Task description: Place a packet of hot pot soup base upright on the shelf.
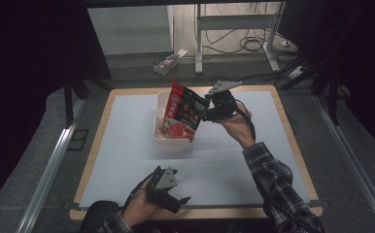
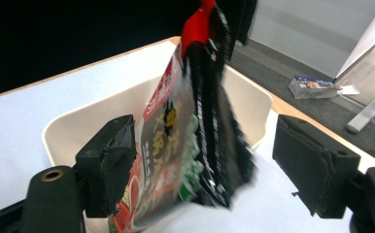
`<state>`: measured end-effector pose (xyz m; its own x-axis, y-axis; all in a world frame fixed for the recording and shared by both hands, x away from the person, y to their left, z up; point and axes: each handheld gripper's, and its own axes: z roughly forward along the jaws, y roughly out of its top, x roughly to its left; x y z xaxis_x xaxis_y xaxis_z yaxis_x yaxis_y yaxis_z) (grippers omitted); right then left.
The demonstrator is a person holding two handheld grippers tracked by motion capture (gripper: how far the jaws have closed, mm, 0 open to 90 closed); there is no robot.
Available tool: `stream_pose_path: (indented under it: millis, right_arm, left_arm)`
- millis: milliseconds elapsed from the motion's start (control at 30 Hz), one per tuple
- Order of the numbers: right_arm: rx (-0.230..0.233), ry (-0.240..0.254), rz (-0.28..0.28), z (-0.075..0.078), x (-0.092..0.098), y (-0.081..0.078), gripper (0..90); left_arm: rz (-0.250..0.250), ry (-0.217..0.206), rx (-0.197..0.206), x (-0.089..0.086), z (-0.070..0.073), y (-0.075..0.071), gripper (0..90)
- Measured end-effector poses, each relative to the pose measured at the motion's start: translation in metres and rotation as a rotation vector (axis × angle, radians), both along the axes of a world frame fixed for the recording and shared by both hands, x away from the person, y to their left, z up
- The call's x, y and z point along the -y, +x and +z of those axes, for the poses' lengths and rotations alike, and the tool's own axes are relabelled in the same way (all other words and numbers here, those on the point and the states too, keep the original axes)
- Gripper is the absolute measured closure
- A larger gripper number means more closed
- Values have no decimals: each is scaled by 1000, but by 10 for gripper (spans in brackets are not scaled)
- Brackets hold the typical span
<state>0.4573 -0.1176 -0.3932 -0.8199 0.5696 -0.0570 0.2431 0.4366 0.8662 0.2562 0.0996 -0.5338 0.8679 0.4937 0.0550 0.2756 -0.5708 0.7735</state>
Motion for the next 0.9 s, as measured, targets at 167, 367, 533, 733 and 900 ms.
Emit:
stream_pose_path:
  millis: [167,367,533,733,900]
  right_arm:
    - [-10,31,-3,2,8,-4,222]
    - [-22,24,3,6,13,-12,200]
    - [-45,14,-4,3,17,-15,188]
    - [-68,14,-9,-3,23,-17,181]
    - [-85,13,-10,-8,26,-18,177]
  left_arm:
    - [1,-6,-12,0,1,0,19]
    - [0,-1,-22,0,1,0,19]
    - [1,2,-24,0,1,0,19]
    - [-2,7,-22,1,0,0,19]
    - [-4,18,-22,2,0,0,20]
